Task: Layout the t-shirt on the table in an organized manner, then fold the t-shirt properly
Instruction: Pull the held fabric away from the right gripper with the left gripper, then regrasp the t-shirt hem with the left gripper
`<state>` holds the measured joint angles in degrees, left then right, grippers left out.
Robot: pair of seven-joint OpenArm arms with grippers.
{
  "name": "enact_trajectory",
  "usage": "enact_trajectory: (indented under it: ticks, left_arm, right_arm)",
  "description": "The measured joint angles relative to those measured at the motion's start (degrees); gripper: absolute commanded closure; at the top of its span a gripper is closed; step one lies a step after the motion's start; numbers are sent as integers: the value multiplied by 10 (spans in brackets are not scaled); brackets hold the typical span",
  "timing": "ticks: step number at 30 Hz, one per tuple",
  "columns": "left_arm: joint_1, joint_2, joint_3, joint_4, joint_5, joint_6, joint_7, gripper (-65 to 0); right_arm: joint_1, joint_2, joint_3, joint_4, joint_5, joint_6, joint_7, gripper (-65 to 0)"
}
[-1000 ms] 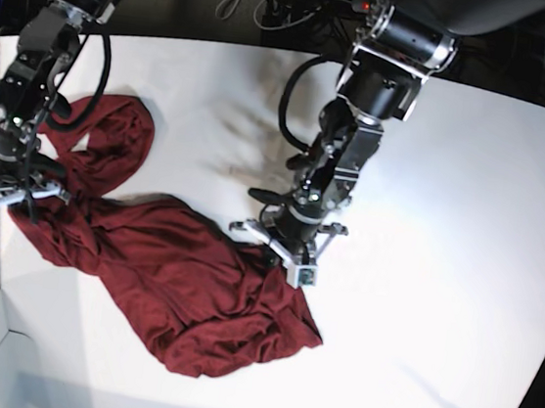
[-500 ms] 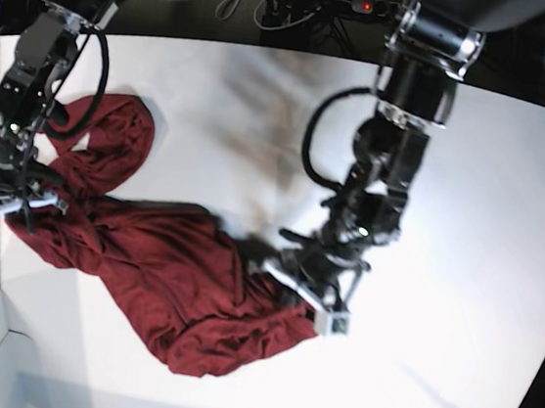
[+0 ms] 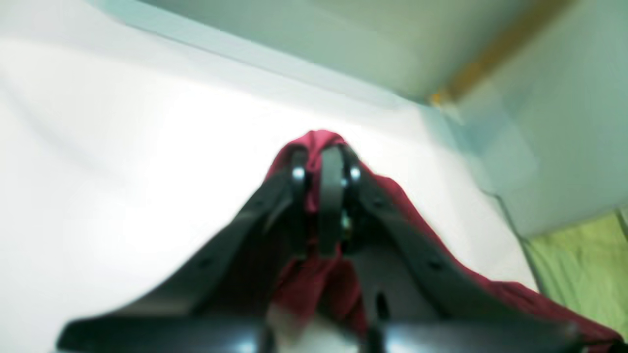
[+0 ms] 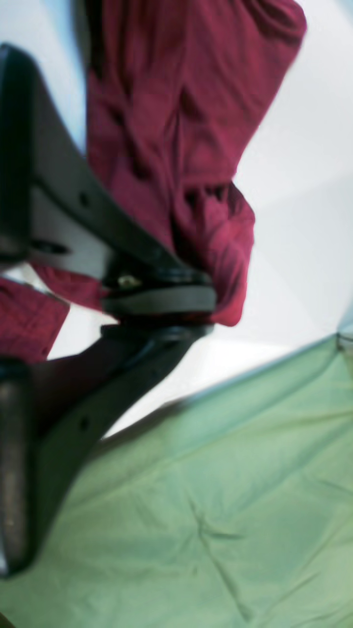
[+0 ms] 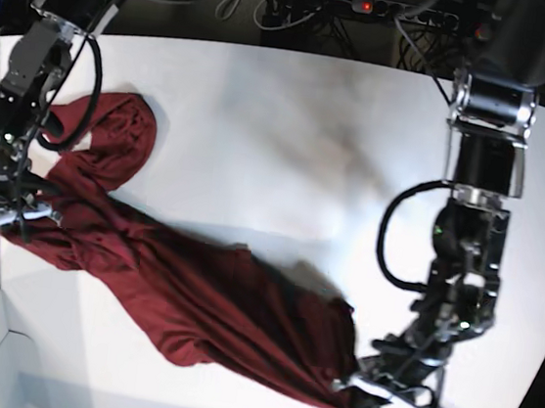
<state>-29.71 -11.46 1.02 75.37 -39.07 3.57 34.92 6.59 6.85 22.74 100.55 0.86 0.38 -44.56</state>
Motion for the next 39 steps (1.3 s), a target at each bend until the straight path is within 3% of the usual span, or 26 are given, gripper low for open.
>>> enact_trajectory:
  ticks: [5, 9, 14, 26, 28, 30, 39]
  left_arm:
    - [9, -19, -5, -75, -2, 1, 9, -3]
    - [10, -22, -5, -118, -2, 1, -60, -3]
    - [-32, -19, -4, -172, -7, 1, -104, -4]
    - [-208, 60, -5, -506, -7, 7, -232, -11]
    - [-217, 62, -5, -522, -7, 7, -236, -45]
    - [-217, 59, -5, -523, -7, 7, -238, -121]
    - [-216, 32, 80, -525, -7, 7, -240, -535]
  right_arm:
    - [-16, -1, -15, 4, -2, 23, 3, 0]
    - [-18, -4, -29, 3, 0, 31, -2, 0]
    - [6, -14, -29, 1, -2, 35, 1, 0]
    - [105, 11, -29, -93, 0, 35, 2, 0]
    - [120, 16, -26, -99, -1, 35, 2, 0]
    - [141, 19, -23, -106, -2, 35, 0, 0]
    - [193, 30, -46, -117, -3, 35, 7, 0]
